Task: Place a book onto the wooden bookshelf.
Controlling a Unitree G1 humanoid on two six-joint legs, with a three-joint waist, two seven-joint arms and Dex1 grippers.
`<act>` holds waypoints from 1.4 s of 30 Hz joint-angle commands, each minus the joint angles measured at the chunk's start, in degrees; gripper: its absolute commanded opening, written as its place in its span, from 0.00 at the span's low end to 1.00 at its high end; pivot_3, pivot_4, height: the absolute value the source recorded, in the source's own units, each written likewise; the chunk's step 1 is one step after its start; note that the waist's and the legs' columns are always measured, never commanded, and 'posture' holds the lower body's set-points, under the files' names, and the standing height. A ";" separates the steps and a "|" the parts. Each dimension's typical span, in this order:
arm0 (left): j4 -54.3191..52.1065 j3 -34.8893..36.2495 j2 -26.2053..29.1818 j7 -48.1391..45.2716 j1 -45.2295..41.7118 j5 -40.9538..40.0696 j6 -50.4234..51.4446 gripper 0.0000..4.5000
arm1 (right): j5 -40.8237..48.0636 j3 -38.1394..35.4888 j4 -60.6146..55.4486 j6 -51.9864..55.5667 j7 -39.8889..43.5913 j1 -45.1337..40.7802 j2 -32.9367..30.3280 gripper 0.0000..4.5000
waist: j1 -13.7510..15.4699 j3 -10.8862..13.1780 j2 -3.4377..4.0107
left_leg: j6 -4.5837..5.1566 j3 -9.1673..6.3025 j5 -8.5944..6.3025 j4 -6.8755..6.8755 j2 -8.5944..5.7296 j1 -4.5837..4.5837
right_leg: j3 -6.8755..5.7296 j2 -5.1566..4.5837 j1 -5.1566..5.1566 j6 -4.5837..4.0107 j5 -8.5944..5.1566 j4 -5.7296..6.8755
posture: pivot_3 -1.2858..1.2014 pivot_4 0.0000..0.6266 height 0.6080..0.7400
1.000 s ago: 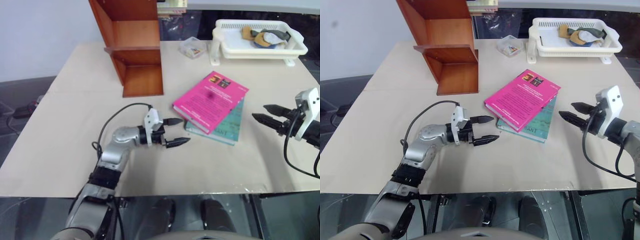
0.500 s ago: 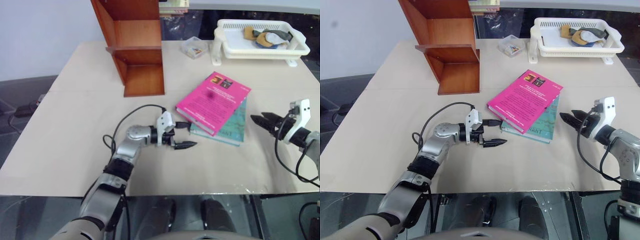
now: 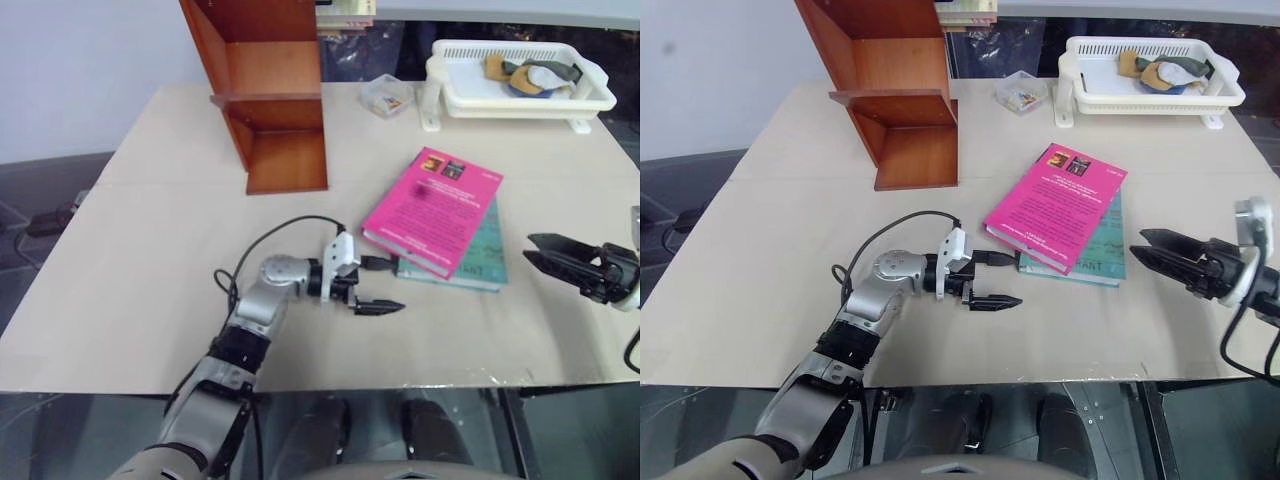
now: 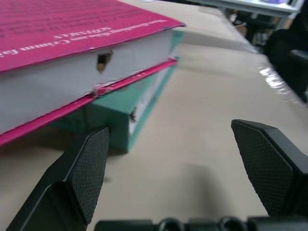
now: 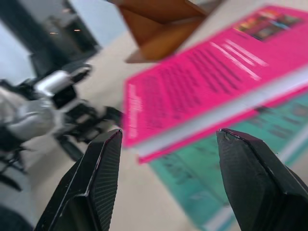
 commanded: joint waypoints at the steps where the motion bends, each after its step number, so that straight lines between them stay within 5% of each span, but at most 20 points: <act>1: -5.61 -1.39 0.08 -1.14 1.89 -1.57 2.98 0.99 | 3.29 -3.18 -2.58 -0.47 7.67 2.38 -3.83 0.71 | 0.04 -0.01 0.02 | 0.01 0.00 -0.01 -0.01 0.01 0.00 | -0.01 0.00 0.00 0.00 0.00 0.00 | 0.52 0.24 1.00; 17: -14.97 -1.63 4.88 -3.12 4.57 -4.32 10.10 0.99 | 1.71 -2.59 1.39 -4.26 9.03 0.78 -4.32 0.71 | 0.12 0.00 0.00 | 0.01 0.01 -0.01 0.03 0.01 0.00 | -0.01 -0.11 0.02 0.00 0.00 0.00 | 0.52 0.24 1.00; 26: -21.30 7.80 13.06 -2.06 2.81 -8.71 10.78 0.99 | -13.17 4.97 16.70 -13.14 -11.22 -12.81 4.36 0.71 | -0.56 0.00 0.02 | -0.23 0.03 0.13 0.01 0.09 0.05 | 0.03 -0.12 -0.03 -0.01 0.00 0.05 | 0.52 0.24 1.00; 42: -32.72 19.85 27.25 -1.45 2.48 -17.27 15.01 0.99 | -22.75 11.00 46.80 -14.38 -16.18 -32.88 8.57 0.71 | -1.47 0.04 0.06 | -0.26 0.04 0.15 -0.09 0.01 -0.01 | 0.04 0.02 -0.05 -0.03 -0.01 -0.05 | 0.52 0.24 1.00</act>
